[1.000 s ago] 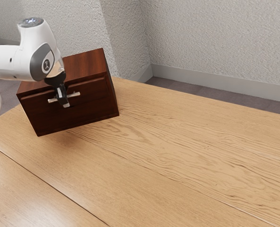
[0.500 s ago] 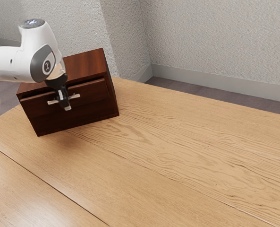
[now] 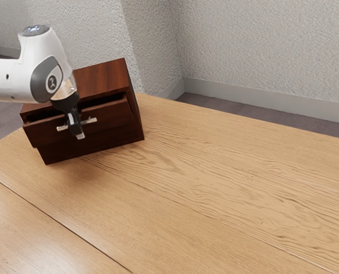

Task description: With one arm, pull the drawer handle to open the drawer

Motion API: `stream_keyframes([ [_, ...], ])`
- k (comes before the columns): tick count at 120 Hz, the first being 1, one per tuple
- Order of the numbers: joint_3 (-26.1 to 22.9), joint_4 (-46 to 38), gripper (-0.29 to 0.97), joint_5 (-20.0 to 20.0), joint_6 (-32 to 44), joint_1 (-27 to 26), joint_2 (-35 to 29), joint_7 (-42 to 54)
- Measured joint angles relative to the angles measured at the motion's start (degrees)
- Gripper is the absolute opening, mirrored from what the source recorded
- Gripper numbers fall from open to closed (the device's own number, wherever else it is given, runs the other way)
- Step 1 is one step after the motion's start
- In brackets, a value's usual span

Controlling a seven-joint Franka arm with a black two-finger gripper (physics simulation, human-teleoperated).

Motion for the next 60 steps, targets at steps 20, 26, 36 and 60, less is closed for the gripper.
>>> stream_keyframes([
  [20, 0.0, -2.3, 0.29, 0.0, 0.0, -0.2, -2.1, -0.3],
  [26, 0.0, -2.7, 0.29, 0.0, 0.0, -0.4, -2.5, -0.4],
  [36, 0.0, -3.2, 0.29, 0.0, 0.0, -1.0, -2.9, -0.6],
  [60, 0.0, -4.3, 0.29, 0.1, -0.1, -1.8, -3.8, -1.2],
])
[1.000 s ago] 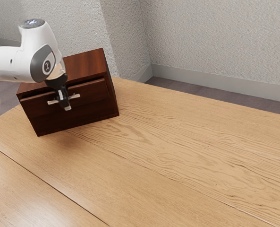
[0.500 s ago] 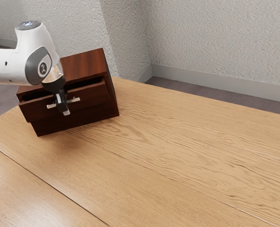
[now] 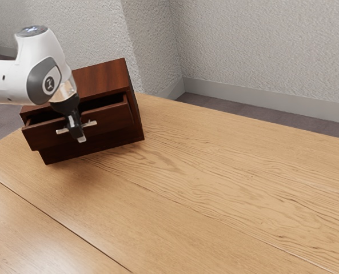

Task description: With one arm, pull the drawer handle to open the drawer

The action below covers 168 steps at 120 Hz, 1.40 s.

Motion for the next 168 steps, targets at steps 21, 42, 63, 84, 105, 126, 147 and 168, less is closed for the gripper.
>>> stream_keyframes([
  [21, -0.1, -1.5, 0.29, 0.2, 0.0, -0.5, -1.5, -0.6],
  [42, -0.2, -4.0, 0.29, 0.6, 0.1, -0.7, -3.7, -1.1],
  [63, -0.1, -6.1, 0.29, 0.8, 0.1, -0.9, -5.6, -1.7],
  [84, -0.1, -8.4, 0.29, 1.5, 0.1, -1.4, -7.7, -2.4],
  [105, -0.1, -10.4, 0.3, 3.1, 0.1, -2.3, -9.2, -3.0],
  [126, 0.0, -12.3, 0.3, 3.5, 0.0, -3.1, -10.6, -3.8],
  [147, -0.2, -14.1, 0.3, 3.7, 0.1, -3.5, -12.3, -4.6],
  [168, 0.0, -15.4, 0.29, 4.1, 0.1, -4.1, -13.4, -5.3],
])
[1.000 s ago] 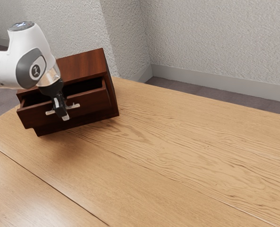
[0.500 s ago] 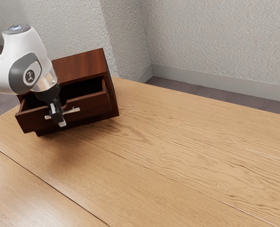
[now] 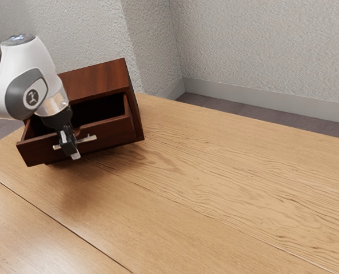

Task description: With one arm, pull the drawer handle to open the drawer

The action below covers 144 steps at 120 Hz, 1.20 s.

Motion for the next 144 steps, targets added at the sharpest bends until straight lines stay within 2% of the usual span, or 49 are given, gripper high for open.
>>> stream_keyframes([
  [114, 0.0, -5.4, 0.31, 0.9, 0.0, -2.3, -4.8, -3.4],
  [144, 0.0, -6.2, 0.31, 2.6, -0.4, -3.2, -5.6, -3.8],
])
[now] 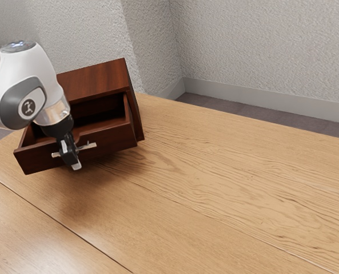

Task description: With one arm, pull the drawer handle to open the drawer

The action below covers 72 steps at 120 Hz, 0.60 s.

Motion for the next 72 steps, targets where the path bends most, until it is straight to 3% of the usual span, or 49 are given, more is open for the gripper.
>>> stream_keyframes([
  [72, 0.2, -1.3, 0.31, 0.9, -1.3, -0.8, -1.5, -0.1],
])
